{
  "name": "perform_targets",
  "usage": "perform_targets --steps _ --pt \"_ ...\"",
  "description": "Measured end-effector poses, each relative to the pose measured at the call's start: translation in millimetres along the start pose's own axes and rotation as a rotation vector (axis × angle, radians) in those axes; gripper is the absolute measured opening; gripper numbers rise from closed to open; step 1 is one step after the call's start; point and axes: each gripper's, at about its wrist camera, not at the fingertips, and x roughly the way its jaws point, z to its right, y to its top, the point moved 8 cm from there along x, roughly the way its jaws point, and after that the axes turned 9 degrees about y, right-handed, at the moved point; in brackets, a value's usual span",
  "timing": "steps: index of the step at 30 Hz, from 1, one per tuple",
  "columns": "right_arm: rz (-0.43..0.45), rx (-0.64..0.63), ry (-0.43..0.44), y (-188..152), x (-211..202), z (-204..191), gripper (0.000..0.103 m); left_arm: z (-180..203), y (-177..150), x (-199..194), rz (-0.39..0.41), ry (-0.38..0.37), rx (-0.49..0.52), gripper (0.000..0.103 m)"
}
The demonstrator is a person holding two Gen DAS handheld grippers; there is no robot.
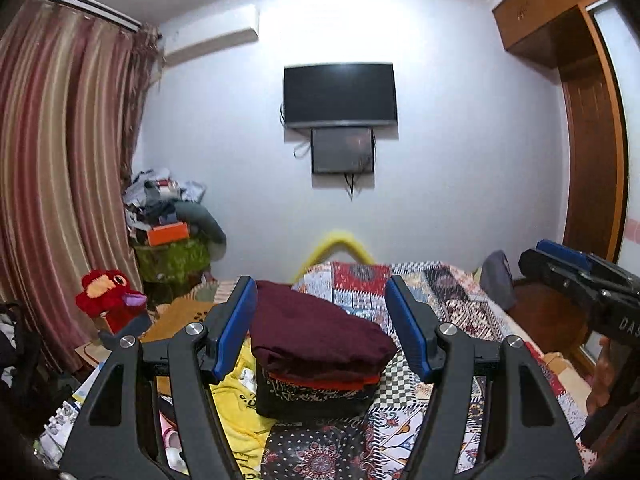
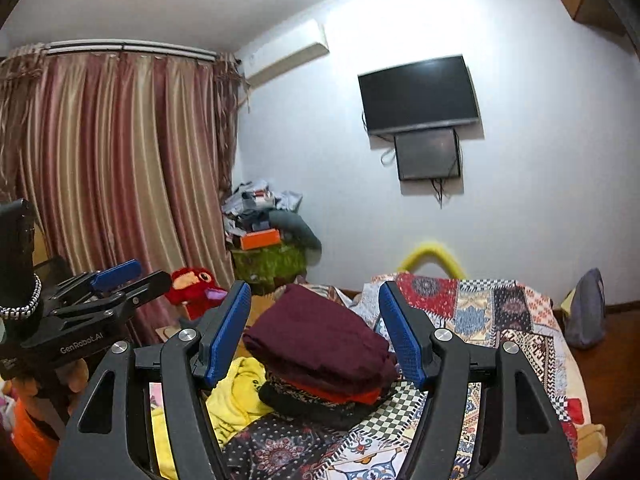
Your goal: Fold large clothes
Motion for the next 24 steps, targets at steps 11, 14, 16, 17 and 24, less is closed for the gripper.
perform_targets --steps 11,14,16,17,24 --pt "0.053 -0.055 -0.057 -8.2 -15.3 -15.0 0.090 0.5 -13.6 -53.3 0.087 0.067 -0.043 0.084" --pt "0.057 -0.051 -0.078 -10.2 -19.9 -14.6 0.103 -3.2 -18.6 -53.3 0.079 0.070 -0.063 0.097" --pt "0.059 -0.050 -0.092 -10.1 -19.2 -12.3 0.103 -3.2 -22.8 -54.5 0.068 0.065 -0.070 0.099" --pt "0.056 -0.051 -0.100 -9.8 -19.0 -11.3 0.103 -3.7 -24.8 -53.3 0.062 0.067 -0.069 0.099" --pt "0.033 -0.043 -0.104 -16.7 -20.3 -8.8 0.103 -5.4 -32.9 -46.9 0.041 0.076 -0.069 0.099"
